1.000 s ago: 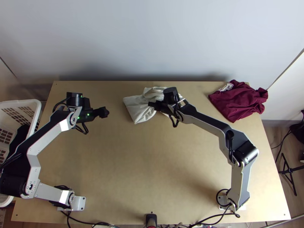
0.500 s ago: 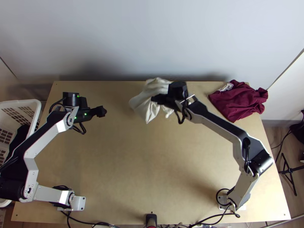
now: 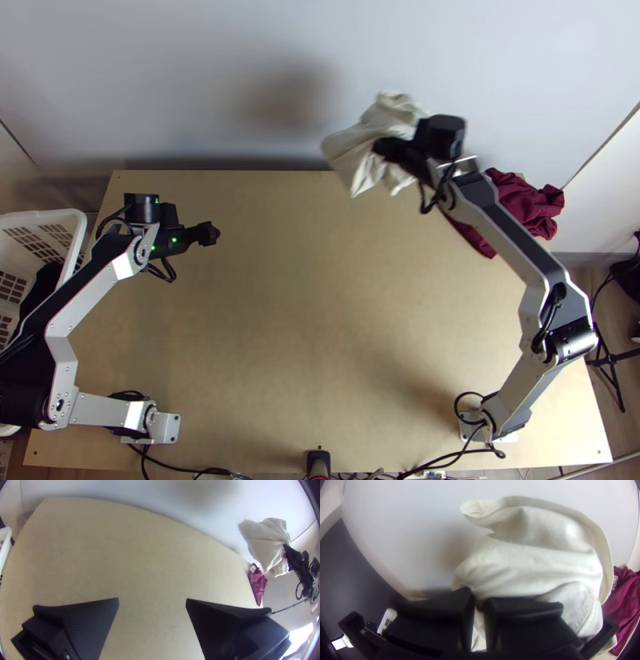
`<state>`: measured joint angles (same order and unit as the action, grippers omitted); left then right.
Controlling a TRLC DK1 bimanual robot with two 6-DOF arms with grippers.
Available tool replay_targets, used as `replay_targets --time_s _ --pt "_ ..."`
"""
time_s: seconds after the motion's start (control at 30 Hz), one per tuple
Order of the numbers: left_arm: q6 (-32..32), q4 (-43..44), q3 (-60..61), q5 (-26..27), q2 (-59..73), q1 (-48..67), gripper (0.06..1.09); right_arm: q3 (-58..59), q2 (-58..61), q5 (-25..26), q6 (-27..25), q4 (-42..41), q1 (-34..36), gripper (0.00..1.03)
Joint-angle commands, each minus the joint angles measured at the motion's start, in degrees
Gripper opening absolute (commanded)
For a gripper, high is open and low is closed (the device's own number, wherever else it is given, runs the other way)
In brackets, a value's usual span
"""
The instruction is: Fold the t-shirt
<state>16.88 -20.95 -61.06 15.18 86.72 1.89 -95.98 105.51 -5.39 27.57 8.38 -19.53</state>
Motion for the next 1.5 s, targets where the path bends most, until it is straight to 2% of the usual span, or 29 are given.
replay_targets --time_s 0.0,0.27,0.53,0.73,1.0,1.3,1.47 --pt "0.3 -0.1 -0.3 0.2 -0.1 1.0 1.03 -0.1 -1.4 -0.1 -3.7 1.8 8.8 0.03" --pt "0.9 0.0 -1.3 0.2 0.3 2.1 1.03 4.2 -3.6 -2.2 -8.1 0.8 20.2 0.03" --pt "2.0 -0.1 -2.0 0.1 0.6 2.6 1.03 -1.0 -0.8 -6.0 -10.3 -0.5 32.4 0.03" --pt "2.2 -0.3 -1.6 0.1 0.6 3.0 1.03 -4.1 1.7 -8.1 -12.2 0.3 38.4 0.03" --pt "2.4 -0.4 -1.3 0.1 0.3 3.3 1.03 2.2 3.2 -8.3 -14.4 0.2 40.6 0.03" --pt "2.0 -2.0 -0.9 0.1 -1.0 3.4 1.03 13.6 1.1 -9.6 -15.4 -1.5 39.4 0.03" --pt "1.8 -2.8 -1.0 0.1 -2.2 3.7 1.03 21.3 -2.5 -9.8 -18.9 -2.1 38.6 0.03"
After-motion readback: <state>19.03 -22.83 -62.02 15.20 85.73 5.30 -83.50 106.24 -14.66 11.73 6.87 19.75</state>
